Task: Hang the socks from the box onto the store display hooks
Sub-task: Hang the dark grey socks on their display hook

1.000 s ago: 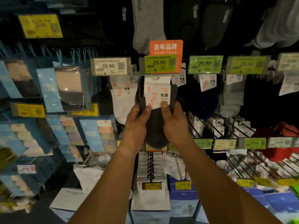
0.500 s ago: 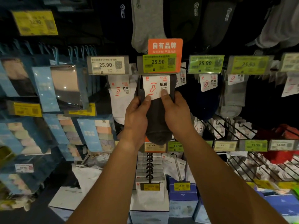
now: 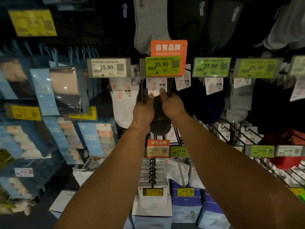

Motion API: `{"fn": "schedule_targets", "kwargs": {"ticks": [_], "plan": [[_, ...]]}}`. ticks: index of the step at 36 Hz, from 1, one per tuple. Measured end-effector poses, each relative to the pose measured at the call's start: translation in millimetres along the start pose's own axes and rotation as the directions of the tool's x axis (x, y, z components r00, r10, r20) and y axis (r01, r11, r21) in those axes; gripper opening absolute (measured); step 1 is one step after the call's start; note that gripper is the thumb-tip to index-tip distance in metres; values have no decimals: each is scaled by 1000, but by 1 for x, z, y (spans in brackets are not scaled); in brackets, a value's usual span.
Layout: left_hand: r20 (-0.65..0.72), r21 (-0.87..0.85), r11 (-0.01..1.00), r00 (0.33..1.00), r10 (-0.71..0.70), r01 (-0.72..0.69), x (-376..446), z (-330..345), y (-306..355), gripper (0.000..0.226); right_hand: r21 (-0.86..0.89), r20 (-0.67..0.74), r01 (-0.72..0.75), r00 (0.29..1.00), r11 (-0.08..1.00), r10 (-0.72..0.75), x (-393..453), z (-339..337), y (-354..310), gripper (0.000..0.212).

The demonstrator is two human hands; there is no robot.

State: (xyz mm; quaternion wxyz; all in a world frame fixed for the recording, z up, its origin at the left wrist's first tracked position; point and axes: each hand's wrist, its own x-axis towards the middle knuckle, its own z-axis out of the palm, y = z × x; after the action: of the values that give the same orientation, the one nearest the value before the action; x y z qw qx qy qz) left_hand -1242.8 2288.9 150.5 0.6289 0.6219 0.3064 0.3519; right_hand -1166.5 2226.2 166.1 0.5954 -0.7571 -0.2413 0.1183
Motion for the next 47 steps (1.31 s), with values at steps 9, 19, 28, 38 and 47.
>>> {"fn": "schedule_targets", "kwargs": {"ticks": [9, 19, 28, 38, 47], "plan": [[64, 497, 861, 984, -166, 113, -1, -11, -47, 31, -287, 64, -58, 995, 956, 79, -23, 6, 71, 56], [77, 744, 653, 990, 122, -138, -76, 30, -16, 33, -341, 1, 32, 999, 939, -33, -63, -89, 86, 50], [491, 696, 591, 871, 21, -407, -201, 264, -39, 34, -495, -284, -232, 954, 837, 96, -142, -338, 151, 49], [862, 393, 696, 505, -51, -601, -410, 537, -73, 68, -305, -677, -595, 685, 744, 271, -285, -619, 236, 56], [971, 228, 729, 207, -121, -645, -577, 719, -100, 49, -59, -856, -760, 372, 647, 359, -383, -809, 303, 51]]}}
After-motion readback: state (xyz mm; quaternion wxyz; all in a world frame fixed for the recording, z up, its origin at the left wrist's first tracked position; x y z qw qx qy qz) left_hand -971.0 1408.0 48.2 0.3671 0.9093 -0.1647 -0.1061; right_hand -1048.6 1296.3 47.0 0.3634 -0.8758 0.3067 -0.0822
